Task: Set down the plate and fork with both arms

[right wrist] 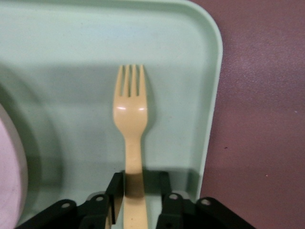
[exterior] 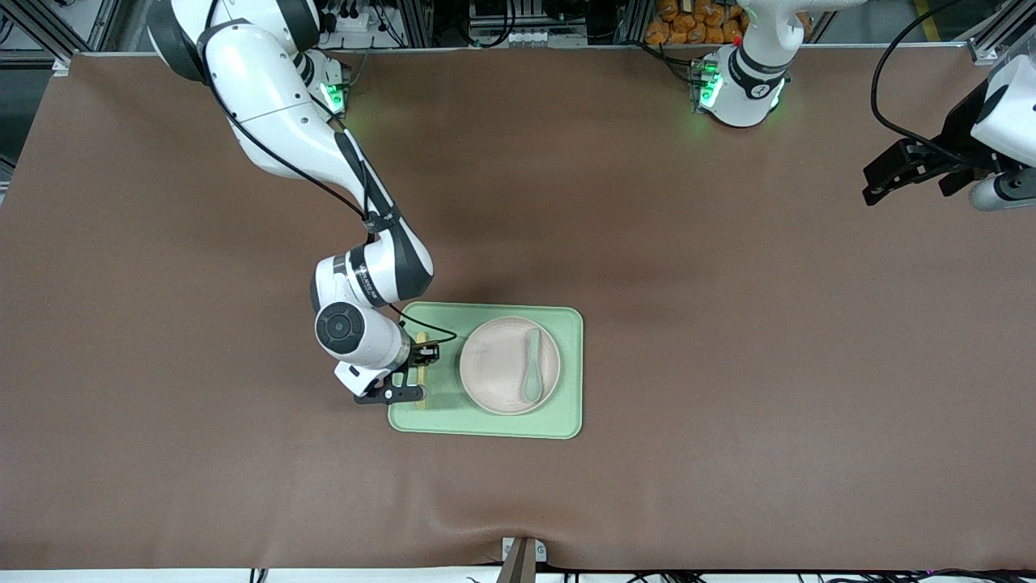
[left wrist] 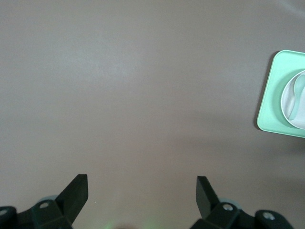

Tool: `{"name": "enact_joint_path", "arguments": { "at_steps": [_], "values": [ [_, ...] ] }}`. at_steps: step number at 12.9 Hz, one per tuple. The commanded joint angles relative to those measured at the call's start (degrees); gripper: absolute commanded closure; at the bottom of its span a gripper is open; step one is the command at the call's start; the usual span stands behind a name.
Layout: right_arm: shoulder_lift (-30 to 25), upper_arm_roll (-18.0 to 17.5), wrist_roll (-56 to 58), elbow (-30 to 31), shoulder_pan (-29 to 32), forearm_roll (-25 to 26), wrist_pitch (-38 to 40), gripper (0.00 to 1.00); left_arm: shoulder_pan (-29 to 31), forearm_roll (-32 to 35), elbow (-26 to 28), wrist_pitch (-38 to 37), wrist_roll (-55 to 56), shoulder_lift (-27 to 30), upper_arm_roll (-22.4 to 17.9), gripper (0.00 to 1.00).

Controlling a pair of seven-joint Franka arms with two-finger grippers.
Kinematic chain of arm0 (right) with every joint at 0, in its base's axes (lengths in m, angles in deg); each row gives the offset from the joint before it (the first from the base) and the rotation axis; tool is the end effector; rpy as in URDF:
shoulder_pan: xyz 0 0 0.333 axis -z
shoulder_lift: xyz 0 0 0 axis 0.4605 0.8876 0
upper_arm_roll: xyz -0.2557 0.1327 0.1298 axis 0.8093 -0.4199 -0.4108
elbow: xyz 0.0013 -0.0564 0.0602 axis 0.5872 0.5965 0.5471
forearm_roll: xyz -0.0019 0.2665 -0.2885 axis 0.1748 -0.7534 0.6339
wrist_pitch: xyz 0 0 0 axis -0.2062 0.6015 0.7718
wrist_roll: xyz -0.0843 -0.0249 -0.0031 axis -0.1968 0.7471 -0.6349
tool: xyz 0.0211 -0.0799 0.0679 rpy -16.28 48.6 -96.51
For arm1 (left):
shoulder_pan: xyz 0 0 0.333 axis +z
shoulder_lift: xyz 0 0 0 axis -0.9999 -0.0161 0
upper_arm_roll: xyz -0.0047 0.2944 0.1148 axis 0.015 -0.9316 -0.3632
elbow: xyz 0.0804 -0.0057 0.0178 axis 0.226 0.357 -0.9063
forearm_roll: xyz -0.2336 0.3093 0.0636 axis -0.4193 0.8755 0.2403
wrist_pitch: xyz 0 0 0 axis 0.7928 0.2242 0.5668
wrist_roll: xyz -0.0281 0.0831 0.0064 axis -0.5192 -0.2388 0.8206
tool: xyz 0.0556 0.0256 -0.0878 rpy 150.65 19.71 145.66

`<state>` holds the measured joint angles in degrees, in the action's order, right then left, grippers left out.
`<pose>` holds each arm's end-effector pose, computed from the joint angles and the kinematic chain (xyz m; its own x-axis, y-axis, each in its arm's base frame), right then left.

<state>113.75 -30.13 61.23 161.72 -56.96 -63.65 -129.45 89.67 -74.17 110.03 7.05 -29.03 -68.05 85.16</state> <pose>0.6520 0.2985 0.1845 0.9957 0.0582 -0.0721 0.0511 -0.9940 -0.0967 0.5376 -0.0736 0.6607 0.9933 0.1149 0.0119 0.1151 -0.9932 -0.0181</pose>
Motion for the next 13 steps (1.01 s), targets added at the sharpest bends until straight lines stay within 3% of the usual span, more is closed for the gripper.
{"name": "enact_joint_path", "arguments": {
  "at_steps": [1,4,9,13],
  "values": [
    [-2.47,0.02,-0.42,-0.05,0.7,-1.05,4.46,0.0,-0.15,-0.03,0.11,0.17,-1.02,0.23,0.05,0.0],
    [-7.55,0.54,-0.24,-0.23,2.28,-0.61,10.09,0.0,-0.15,-0.03,0.11,0.17,-1.02,0.23,0.05,0.0],
    [-18.1,6.69,1.86,0.3,2.99,2.02,20.45,0.0,-0.24,-0.03,0.11,0.17,-1.02,0.23,0.05,0.0],
    [-25.04,8.46,8.96,0.3,9.39,2.46,32.21,0.0,-0.24,-0.12,0.19,0.17,-1.02,0.23,0.05,0.0]
  ]
}}
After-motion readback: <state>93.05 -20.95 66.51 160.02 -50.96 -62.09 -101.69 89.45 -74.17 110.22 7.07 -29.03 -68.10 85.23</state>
